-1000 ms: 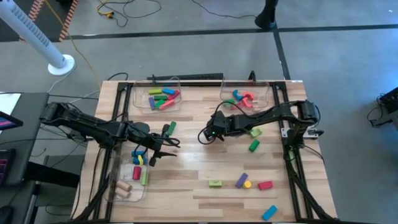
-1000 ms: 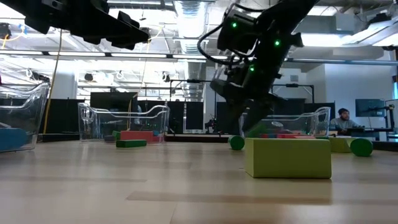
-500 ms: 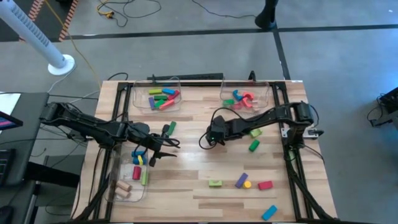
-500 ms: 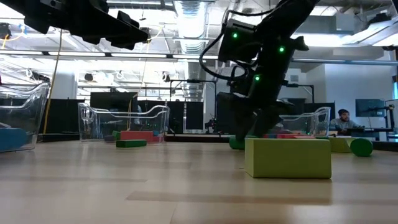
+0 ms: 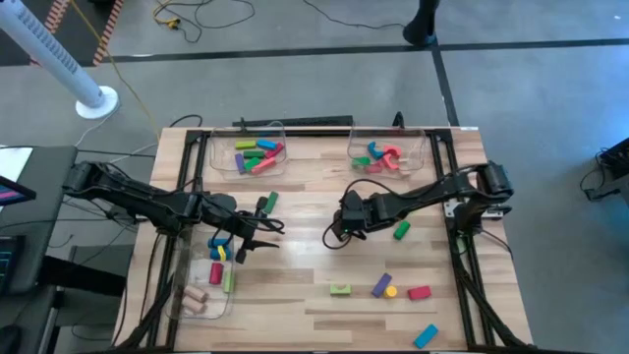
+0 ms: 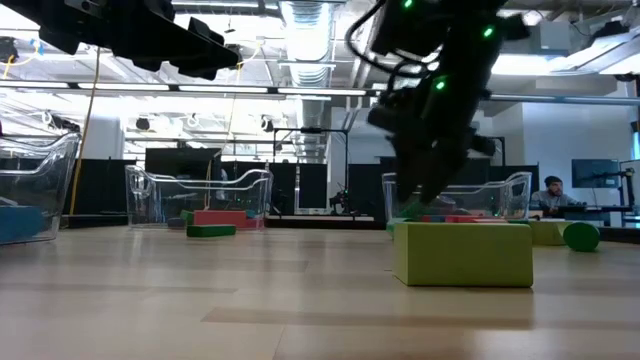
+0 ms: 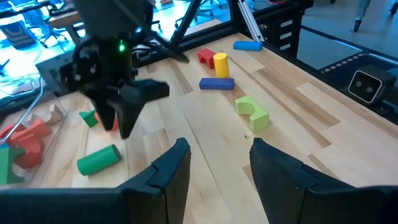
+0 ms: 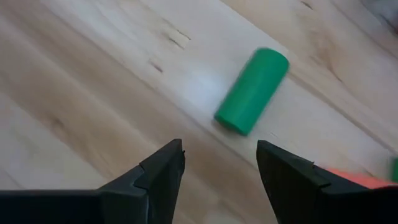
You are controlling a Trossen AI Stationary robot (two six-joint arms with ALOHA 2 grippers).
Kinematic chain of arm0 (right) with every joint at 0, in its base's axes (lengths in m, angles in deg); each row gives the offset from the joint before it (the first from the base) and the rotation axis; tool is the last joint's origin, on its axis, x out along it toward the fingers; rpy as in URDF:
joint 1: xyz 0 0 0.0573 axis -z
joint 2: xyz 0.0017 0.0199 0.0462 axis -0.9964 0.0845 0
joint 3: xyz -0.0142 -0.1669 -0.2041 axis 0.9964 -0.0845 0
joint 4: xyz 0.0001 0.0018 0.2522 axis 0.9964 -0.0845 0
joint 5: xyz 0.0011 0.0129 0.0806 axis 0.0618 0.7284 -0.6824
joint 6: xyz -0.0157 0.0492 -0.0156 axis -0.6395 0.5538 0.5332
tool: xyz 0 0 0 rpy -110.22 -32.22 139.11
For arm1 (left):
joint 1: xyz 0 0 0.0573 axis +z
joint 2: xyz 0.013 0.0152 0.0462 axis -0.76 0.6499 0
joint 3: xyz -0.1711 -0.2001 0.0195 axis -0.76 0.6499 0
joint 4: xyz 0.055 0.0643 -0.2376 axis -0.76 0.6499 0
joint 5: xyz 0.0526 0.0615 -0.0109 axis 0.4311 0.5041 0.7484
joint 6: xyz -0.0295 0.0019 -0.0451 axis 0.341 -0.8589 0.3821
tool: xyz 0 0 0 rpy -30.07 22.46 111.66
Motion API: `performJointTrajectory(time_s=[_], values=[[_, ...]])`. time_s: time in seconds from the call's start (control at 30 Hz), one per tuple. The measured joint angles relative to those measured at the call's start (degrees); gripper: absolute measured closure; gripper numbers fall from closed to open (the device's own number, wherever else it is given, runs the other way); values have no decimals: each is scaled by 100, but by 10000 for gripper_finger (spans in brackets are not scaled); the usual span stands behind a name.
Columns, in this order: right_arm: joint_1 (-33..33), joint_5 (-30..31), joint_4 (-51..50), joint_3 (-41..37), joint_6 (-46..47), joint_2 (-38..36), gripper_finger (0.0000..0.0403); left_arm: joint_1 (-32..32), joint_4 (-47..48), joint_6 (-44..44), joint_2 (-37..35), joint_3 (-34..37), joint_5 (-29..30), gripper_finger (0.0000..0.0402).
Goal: Sort blocks by size
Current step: Put the dark blue rectangular block into the top left transparent bin
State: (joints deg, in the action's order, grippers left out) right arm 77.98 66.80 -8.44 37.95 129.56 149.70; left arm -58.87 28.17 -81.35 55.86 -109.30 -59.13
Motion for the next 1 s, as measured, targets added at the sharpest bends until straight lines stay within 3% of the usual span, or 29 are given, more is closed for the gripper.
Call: performJointTrajectory(time_s=[0.23, 0.53, 0.73, 1.0], values=[[-411, -227, -463, 0, 29, -379, 168, 0, -5, -2, 0, 0, -1, 243], [-1496, -1359, -125, 0, -1332, -417, 168, 0, -5, -2, 0, 0, -1, 243], [-2359, -1345, 400, 0, -2140, -415, 168, 0, -73, 0, 0, 0, -1, 243], [-2734, -1163, 418, 1, -1808, -341, 168, 0, -215, 6, 0, 0, -1, 243]])
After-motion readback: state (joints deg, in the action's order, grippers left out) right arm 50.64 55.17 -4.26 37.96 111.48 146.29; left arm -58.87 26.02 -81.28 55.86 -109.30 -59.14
